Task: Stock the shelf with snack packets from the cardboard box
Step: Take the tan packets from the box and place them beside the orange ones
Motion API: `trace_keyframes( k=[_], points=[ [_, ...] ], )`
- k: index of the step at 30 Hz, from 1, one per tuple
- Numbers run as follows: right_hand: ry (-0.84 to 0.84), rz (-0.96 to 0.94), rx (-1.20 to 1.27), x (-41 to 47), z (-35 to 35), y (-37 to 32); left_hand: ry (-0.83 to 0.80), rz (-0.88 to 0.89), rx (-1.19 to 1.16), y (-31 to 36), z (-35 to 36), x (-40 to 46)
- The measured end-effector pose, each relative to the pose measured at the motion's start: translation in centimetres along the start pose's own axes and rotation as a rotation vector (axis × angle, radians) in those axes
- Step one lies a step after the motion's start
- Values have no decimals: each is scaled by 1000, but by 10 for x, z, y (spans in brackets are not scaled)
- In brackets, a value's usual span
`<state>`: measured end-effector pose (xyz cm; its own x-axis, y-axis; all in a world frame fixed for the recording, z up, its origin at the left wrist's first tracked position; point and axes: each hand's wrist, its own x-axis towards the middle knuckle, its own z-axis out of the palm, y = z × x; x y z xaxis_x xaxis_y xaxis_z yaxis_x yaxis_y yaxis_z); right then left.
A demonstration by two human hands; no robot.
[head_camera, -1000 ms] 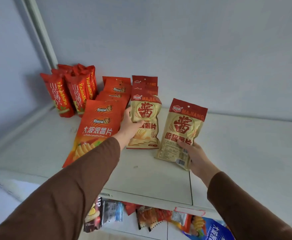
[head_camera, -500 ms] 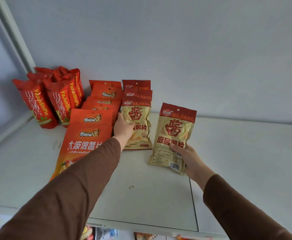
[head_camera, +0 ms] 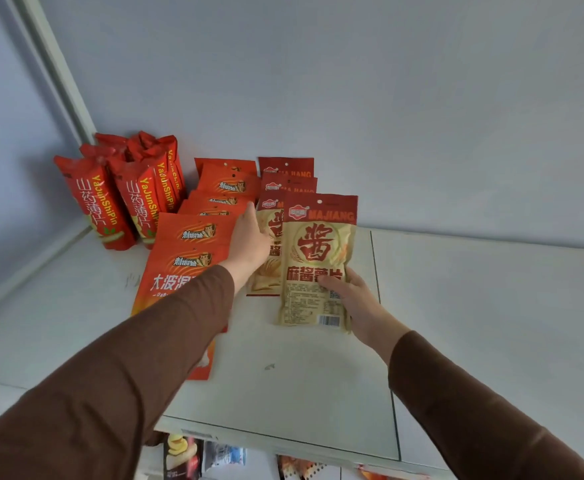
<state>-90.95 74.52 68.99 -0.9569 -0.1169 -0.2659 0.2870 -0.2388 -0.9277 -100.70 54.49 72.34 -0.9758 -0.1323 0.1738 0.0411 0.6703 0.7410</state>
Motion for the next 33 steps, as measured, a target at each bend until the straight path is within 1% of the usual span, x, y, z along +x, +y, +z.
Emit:
trace_keyframes(
  k=[3, 6, 9, 15, 20, 24, 28, 30, 31, 33],
  points=[
    [-47, 32, -50, 9, 22, 8, 18, 194, 129, 1, -33, -8],
    [25, 49, -85, 22, 38, 21, -32, 318, 290, -9, -50, -12],
    [121, 58, -99, 34, 46, 30, -100, 343, 397, -24, -54, -18],
    [280, -3, -166, 39, 61, 30, -168, 359, 451, -38, -50, -33],
    [358, -34, -163, 40, 71, 33, -174, 354, 465, -43, -50, -40],
    [386, -43, -200, 39, 74, 33, -172, 348, 454, -47, -53, -46],
    [388, -64, -373, 30, 66, 26, -157, 351, 449, -50, -57, -54],
    [403, -98, -536, 23, 56, 20, -153, 347, 446, -51, -61, -59],
    [428, -133, -637, 18, 52, 18, -151, 341, 447, -52, -63, -61],
    [478, -261, -806, 10, 45, 16, -145, 330, 455, -54, -66, -68]
  ],
)
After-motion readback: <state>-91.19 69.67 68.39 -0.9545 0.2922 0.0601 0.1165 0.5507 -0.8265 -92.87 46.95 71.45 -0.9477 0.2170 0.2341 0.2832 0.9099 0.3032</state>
